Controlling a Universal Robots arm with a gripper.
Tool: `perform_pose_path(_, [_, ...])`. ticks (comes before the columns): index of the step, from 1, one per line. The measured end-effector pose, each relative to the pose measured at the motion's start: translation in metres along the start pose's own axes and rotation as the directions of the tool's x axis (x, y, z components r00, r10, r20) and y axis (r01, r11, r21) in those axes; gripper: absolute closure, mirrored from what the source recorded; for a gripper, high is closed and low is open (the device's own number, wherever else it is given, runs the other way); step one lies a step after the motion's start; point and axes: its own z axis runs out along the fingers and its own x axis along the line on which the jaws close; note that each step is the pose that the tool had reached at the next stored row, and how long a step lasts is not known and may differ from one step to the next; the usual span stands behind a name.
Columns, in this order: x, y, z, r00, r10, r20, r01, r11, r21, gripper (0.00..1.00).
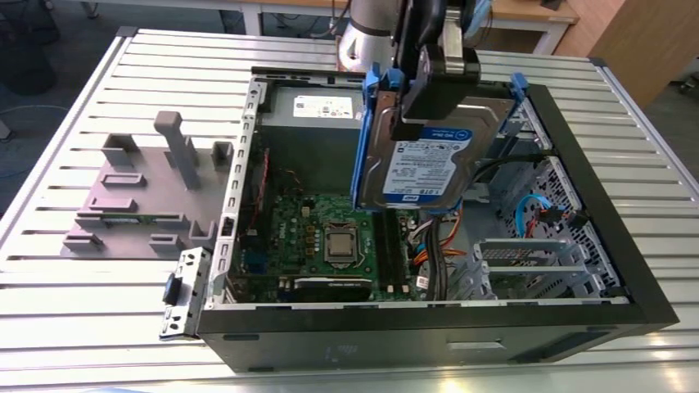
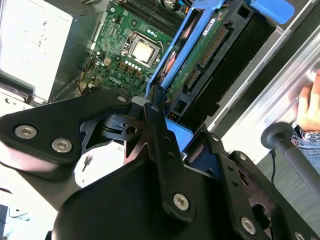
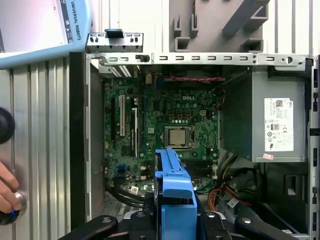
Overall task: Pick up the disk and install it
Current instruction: 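Pick up the disk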
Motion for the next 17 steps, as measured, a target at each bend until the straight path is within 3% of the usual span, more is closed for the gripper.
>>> perform_pose_path(10, [0.0104, -0.0118, 0.0004, 1.0000, 0.000, 0.0011, 0.000, 1.0000, 0.0000, 0.63])
perform_pose_path(17, [0.0154, -0.0136, 0.0014, 0.9998, 0.013, 0.0134, -0.013, 0.9999, -0.0002, 0.63])
